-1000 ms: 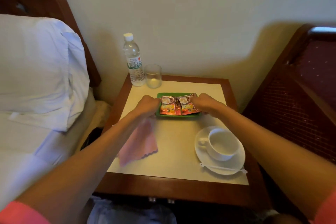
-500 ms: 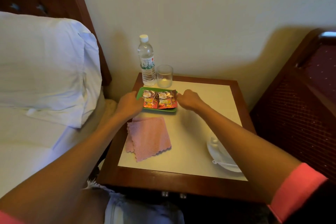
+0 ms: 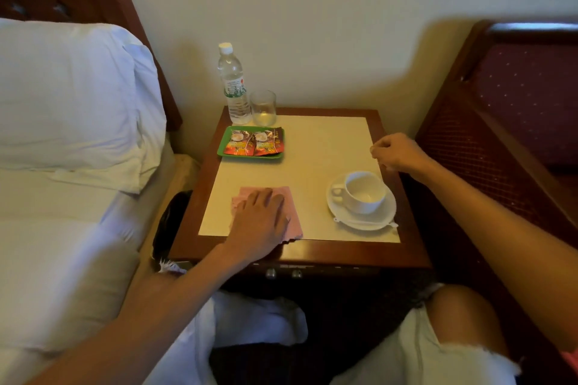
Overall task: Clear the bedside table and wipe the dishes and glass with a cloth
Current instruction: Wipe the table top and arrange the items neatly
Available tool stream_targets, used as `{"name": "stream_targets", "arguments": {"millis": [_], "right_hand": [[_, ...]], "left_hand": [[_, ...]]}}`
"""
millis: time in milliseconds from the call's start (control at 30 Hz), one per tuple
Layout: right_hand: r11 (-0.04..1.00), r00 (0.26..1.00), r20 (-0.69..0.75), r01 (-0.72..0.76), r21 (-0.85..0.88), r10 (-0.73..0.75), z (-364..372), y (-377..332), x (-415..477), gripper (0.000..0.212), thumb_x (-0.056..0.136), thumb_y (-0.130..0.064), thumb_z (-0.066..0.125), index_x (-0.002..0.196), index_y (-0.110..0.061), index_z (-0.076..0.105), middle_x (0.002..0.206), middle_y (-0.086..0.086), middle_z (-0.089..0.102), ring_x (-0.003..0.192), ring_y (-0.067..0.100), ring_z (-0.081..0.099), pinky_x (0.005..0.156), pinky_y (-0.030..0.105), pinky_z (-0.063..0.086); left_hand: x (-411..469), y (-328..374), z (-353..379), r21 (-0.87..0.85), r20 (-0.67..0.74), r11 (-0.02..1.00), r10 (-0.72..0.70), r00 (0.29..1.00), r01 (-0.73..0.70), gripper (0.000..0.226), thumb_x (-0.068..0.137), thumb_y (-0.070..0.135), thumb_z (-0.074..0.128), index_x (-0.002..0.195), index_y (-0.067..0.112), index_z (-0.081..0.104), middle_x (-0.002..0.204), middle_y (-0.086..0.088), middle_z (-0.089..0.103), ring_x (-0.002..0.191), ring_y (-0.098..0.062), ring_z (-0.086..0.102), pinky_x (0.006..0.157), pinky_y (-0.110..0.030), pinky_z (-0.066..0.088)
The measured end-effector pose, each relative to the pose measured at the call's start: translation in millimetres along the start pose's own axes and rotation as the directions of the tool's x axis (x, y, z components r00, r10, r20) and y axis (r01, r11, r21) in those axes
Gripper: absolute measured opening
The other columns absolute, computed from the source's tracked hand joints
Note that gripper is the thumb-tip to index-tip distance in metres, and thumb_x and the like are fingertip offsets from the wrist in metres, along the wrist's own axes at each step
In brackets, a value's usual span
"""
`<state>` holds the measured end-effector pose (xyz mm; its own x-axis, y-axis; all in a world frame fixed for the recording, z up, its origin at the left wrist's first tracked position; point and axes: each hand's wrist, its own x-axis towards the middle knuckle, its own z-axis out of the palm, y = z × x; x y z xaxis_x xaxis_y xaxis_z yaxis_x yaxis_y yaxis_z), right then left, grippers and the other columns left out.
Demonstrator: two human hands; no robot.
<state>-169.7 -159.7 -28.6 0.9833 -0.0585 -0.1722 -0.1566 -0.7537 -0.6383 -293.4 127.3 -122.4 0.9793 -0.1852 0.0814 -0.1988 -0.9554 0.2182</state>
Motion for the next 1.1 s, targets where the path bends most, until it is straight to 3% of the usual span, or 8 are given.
{"name": "stream_targets", "arguments": {"millis": [133,233,267,433,600,800,967,1100], "right_hand": [[0.99,0.97,0.195,-0.139,-0.029,0.142,-16,29,-29,0.026,0.097,-0.016,0.056,0.111,0.004,0.066,0.113,0.019,0.068,0.093,0.027,0.064,0.084,0.037,0.054],[0.98,0.946,0.256,-0.192,-0.049,0.198,-13,44,-49,0.032,0.097,-0.017,0.056,0.115,0.008,0.063,0.097,0.018,0.065,0.071,0.02,0.056,0.064,0.027,0.049],[0.978,0.942,0.263,-0.205,-0.036,0.207,-10,47,-54,0.032,0.098,-0.018,0.056,0.116,0.008,0.063,0.095,0.017,0.064,0.068,0.02,0.058,0.065,0.027,0.051],[0.963,0.951,0.195,-0.257,0.076,0.239,11,62,-64,0.026,0.097,-0.016,0.058,0.109,0.005,0.065,0.103,0.02,0.069,0.078,0.027,0.072,0.077,0.039,0.061],[0.952,0.96,0.077,-0.276,0.134,0.268,17,67,-73,0.013,0.088,-0.002,0.067,0.099,0.003,0.071,0.073,0.012,0.067,0.05,0.012,0.063,0.045,0.022,0.055],[0.956,0.967,0.06,-0.253,0.148,0.247,20,64,-71,0.007,0.087,-0.002,0.068,0.092,0.001,0.072,0.074,0.012,0.068,0.059,0.015,0.067,0.056,0.024,0.059],[0.97,0.982,0.071,-0.183,0.162,0.174,30,39,-64,0.011,0.088,-0.003,0.068,0.077,-0.007,0.067,0.076,0.014,0.071,0.077,0.025,0.074,0.079,0.039,0.061],[0.976,0.987,0.122,-0.122,0.183,0.101,53,0,-57,0.016,0.084,-0.001,0.07,0.07,-0.007,0.067,0.073,0.013,0.071,0.079,0.027,0.074,0.082,0.041,0.06]], "left_hand": [[-6,36,-10,0.018,0.098,0.999,0.026,0.995,-0.028,0.034,0.094,0.045,0.046,0.119,0.026,0.06,0.119,-0.003,0.056,0.107,-0.025,0.051,0.088,-0.039,0.046],[11,58,-19,-0.165,0.123,0.985,-0.039,0.992,0.059,0.03,0.097,0.032,0.051,0.122,0.019,0.063,0.121,-0.008,0.056,0.112,-0.029,0.052,0.093,-0.04,0.043],[20,63,-18,-0.235,0.123,0.966,-0.08,0.989,0.107,0.031,0.098,0.028,0.051,0.123,0.014,0.063,0.122,-0.012,0.058,0.113,-0.031,0.053,0.093,-0.038,0.041],[55,83,-10,-0.442,0.197,0.835,-0.267,0.944,0.328,0.028,0.097,0.021,0.054,0.094,0.001,0.073,0.1,-0.018,0.073,0.1,-0.035,0.065,0.073,-0.033,0.045],[61,95,-12,-0.503,0.247,0.778,-0.289,0.925,0.378,0.016,0.085,0.013,0.068,0.092,0.002,0.078,0.095,-0.017,0.075,0.097,-0.03,0.067,0.067,-0.029,0.044],[58,87,-15,-0.569,0.236,0.725,-0.307,0.922,0.387,0.017,0.083,0.01,0.072,0.096,0.001,0.078,0.097,-0.016,0.074,0.091,-0.026,0.066,0.068,-0.028,0.044],[51,59,-30,-0.614,0.207,0.687,-0.336,0.919,0.389,0.012,0.086,0.012,0.073,0.093,0.004,0.079,0.092,-0.013,0.074,0.075,-0.016,0.06,0.057,-0.024,0.043],[42,14,-46,-0.626,0.168,0.666,-0.393,0.904,0.406,0.011,0.086,0.014,0.074,0.088,0.005,0.08,0.09,-0.012,0.075,0.081,-0.016,0.059,0.064,-0.026,0.043]]}}
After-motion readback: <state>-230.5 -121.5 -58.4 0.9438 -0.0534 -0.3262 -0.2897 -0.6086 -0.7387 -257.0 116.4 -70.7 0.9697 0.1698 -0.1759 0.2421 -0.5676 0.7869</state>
